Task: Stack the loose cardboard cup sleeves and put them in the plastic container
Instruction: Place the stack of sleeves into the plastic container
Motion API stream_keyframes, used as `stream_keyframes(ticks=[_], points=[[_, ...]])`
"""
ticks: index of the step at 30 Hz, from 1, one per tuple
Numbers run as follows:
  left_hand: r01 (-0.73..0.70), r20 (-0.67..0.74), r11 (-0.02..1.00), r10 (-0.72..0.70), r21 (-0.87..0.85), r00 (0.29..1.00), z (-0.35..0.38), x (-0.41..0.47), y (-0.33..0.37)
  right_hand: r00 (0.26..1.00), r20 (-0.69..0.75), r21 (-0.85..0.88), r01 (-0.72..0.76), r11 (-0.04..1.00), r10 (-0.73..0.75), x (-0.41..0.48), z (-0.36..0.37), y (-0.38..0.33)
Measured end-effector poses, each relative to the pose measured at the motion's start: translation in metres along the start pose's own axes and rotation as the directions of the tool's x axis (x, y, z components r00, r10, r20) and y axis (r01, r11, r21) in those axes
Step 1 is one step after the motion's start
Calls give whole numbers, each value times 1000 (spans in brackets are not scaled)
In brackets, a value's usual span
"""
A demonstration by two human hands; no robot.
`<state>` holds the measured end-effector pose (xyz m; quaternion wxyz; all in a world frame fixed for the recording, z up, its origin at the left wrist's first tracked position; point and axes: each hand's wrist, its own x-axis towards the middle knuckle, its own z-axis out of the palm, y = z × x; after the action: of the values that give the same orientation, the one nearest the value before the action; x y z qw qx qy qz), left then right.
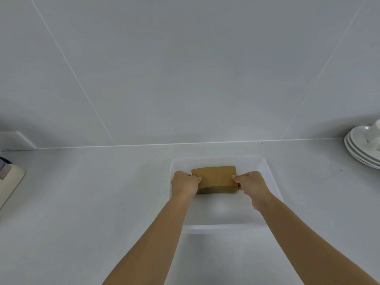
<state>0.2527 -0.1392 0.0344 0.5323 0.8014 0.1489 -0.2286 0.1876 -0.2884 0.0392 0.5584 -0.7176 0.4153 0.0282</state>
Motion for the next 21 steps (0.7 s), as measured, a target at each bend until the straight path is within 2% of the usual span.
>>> stream_keyframes(ticks=[7, 12, 17, 21], points=[[2, 44, 998, 1, -63, 999, -6, -8, 3, 1000, 26, 73, -6, 997, 4, -12, -2, -6], [-27, 42, 999, 29, -40, 999, -12, -23, 14, 997, 5, 47, 80, 996, -81, -26, -18, -14], [-224, 14, 974, 224, 20, 974, -25, -57, 39, 973, -6, 52, 230, 972, -230, -48, -52, -23], [-473, -63, 868, 487, 153, 871, -35, -92, 62, 941, -15, 68, 338, 938, -338, -71, -78, -29]])
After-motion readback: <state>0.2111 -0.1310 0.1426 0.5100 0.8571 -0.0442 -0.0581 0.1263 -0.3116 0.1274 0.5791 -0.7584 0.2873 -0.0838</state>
